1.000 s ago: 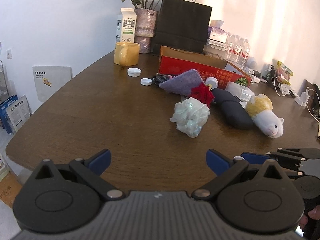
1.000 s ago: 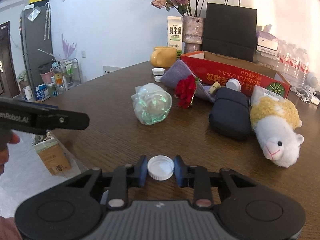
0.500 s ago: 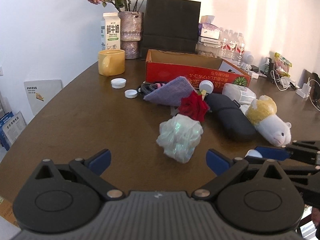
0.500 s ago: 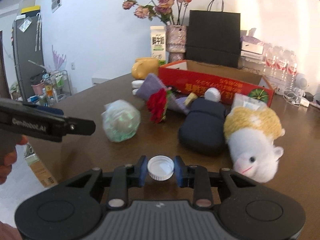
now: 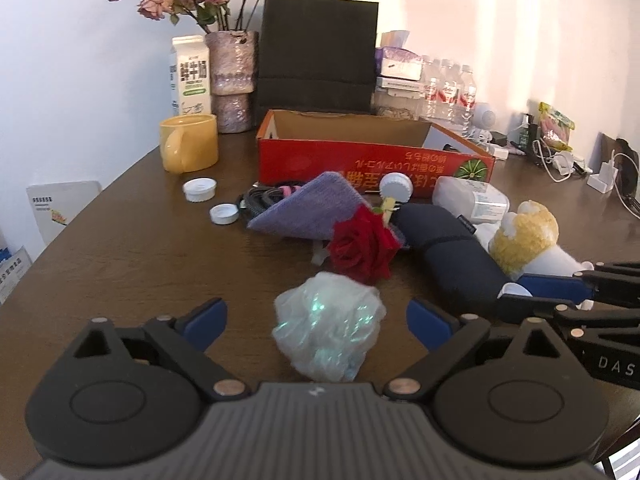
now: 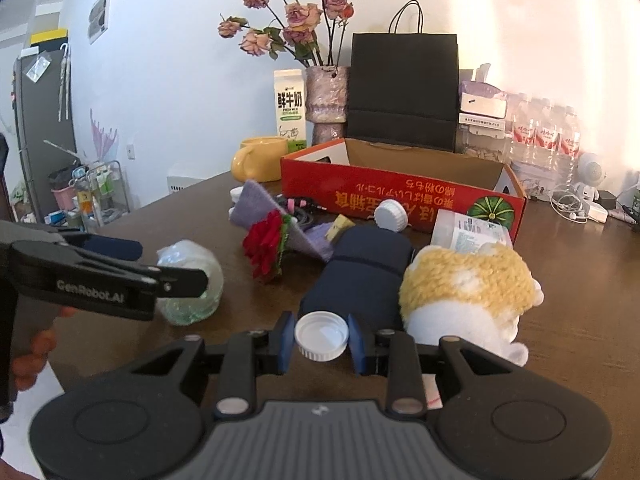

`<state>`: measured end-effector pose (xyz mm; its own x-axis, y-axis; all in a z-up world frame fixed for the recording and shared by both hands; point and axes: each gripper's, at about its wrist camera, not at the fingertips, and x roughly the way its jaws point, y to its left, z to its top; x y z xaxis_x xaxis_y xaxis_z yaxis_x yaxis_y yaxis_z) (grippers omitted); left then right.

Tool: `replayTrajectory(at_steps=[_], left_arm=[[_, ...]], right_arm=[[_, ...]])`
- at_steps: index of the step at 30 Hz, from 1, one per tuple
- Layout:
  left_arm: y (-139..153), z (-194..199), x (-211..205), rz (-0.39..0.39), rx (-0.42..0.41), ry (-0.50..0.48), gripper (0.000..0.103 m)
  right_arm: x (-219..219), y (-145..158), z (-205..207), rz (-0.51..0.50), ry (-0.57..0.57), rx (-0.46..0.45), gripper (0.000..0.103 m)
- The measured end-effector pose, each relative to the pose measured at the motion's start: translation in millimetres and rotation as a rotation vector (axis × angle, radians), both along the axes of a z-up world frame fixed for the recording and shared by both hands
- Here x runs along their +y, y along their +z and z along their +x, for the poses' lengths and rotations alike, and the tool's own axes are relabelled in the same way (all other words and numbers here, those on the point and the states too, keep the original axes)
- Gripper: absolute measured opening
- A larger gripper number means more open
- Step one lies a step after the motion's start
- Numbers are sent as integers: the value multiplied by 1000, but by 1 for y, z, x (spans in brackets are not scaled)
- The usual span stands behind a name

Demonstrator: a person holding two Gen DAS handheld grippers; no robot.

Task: Organize objects
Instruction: 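Grasp the clear bag of white balls with the left tool, then carry the bag and cap to the red box and release both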

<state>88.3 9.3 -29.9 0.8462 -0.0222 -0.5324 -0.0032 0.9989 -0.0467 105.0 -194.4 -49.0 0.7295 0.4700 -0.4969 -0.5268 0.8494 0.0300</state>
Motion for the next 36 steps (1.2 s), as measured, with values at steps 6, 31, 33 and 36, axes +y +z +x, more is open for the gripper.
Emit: replayTrajectory(at_steps=[6, 31, 33, 36], left_arm=[[-6, 11, -1, -81, -2, -62, 48], [82, 39, -8, -127, -264, -68, 41], [93, 52, -10, -124, -288, -63, 41], [108, 74, -12, -123, -325, -43, 41]], right_arm=[[-1, 0, 5, 17, 7, -1, 27], [0, 73, 41, 23, -6, -231, 28], [2, 85, 53, 14, -6, -255, 28], [5, 100, 77, 9, -10, -283, 28]])
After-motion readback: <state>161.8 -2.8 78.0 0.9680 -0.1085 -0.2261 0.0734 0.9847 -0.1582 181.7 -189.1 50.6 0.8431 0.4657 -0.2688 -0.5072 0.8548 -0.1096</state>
